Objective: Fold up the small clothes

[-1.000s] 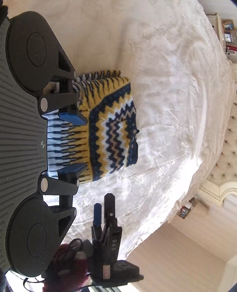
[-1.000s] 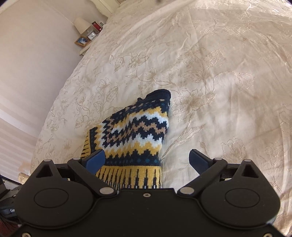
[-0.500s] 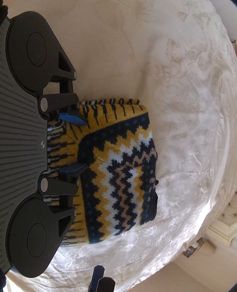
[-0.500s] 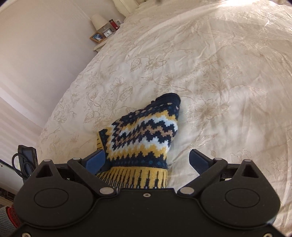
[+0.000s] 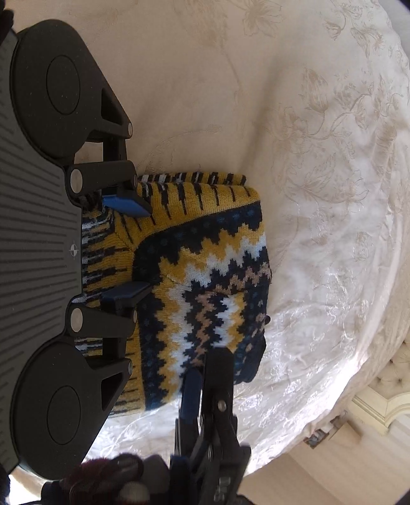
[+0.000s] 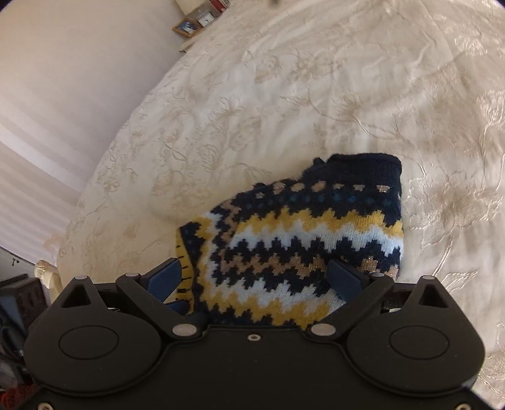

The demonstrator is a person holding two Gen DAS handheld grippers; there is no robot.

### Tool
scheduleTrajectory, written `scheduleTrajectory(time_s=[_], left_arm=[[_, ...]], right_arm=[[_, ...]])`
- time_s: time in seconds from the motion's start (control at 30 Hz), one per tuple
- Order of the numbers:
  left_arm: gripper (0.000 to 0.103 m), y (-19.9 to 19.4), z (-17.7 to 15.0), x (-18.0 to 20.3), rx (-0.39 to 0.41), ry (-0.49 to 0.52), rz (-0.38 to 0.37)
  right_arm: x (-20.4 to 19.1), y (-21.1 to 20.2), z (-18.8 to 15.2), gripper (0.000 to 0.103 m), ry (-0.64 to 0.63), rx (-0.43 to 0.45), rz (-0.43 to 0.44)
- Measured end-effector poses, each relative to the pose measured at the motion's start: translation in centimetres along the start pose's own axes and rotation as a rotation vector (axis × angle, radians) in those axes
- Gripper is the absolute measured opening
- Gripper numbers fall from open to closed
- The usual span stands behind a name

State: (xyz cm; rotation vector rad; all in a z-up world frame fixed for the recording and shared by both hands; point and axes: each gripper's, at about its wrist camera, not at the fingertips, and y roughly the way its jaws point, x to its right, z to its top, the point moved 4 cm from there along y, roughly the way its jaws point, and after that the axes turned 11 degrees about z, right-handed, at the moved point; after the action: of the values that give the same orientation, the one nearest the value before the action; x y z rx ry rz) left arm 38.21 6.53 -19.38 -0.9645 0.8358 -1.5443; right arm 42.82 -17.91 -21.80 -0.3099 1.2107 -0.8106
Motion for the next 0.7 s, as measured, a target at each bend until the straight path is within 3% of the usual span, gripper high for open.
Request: scheduleTrajectory(time_s=[0.1, 0.27, 0.5, 0.6, 0.7], left_arm=[[0.044, 0.2, 0.2, 0.1, -0.008, 0.01, -0.001], [0.044, 0.4, 0.5, 0.0, -0.02, 0.005, 0.003], [0.044, -1.5, 1.0, 0.4, -0.011, 0.01, 0.012], [0.045, -2.4, 0.7, 0.5, -0.004, 0.013, 0.023], [0.045, -2.8, 0.3, 0.7, 0.002, 0.027, 0.047]], right_arm=[[1.6, 1.4, 0.0, 0.099, 0.029, -0.038, -0.011], [1.1, 1.6, 0.1, 0.102, 0.005, -0.058, -0.011], [-0.9, -2.8, -0.6, 0.102, -0.041, 0.039, 0.0], [-1.1, -5.0, -1.8, 0.102, -0.071, 0.06, -0.037], [-0.6, -5.9, -3.2, 0.102, -0.099, 0.039, -0.132]])
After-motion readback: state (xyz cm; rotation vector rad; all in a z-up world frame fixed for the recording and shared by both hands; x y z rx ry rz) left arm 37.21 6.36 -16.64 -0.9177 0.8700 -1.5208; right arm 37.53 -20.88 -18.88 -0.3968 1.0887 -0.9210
